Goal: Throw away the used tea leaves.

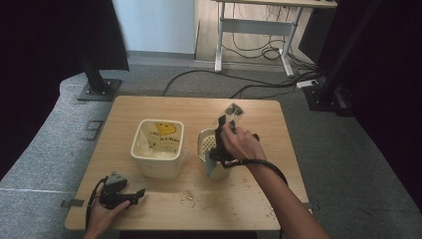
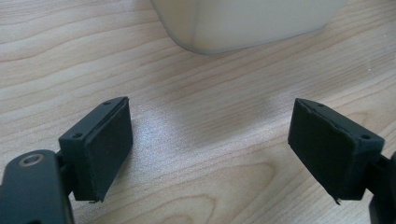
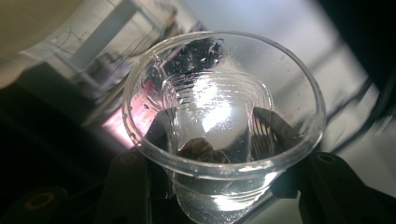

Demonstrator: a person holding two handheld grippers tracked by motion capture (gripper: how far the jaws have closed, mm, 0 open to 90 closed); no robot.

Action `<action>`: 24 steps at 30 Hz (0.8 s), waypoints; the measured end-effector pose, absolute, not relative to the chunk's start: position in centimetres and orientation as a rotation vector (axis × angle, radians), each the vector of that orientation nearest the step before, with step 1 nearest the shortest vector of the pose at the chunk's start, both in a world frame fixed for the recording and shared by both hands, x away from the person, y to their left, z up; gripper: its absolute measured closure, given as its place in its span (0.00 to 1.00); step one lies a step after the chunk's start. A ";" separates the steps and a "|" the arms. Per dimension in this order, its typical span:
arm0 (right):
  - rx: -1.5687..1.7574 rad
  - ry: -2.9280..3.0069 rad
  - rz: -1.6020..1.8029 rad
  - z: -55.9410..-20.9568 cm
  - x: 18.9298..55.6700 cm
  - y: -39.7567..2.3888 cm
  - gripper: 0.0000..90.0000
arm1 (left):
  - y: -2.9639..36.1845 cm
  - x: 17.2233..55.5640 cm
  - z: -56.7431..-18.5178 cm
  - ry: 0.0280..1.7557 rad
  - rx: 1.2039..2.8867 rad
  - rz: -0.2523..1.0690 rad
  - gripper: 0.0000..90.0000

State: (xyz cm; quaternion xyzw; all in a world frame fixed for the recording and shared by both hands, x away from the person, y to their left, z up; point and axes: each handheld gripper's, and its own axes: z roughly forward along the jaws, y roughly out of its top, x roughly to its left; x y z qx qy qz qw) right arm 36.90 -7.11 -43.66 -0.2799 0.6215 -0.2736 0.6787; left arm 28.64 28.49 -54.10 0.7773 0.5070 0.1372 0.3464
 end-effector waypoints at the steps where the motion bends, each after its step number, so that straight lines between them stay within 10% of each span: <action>1: -0.744 1.372 -0.637 -44.7 36.2 -7.0 0.58 | 28.5 28.7 -54.1 1.319 2.016 0.354 0.15; 14: -0.409 1.375 -0.498 -40.7 37.8 -8.6 0.58 | 28.7 28.6 -54.1 1.324 2.011 0.351 0.15; 24: -0.822 1.363 -0.666 -45.0 36.0 -6.9 0.59 | 28.8 28.6 -54.0 1.327 2.006 0.336 0.15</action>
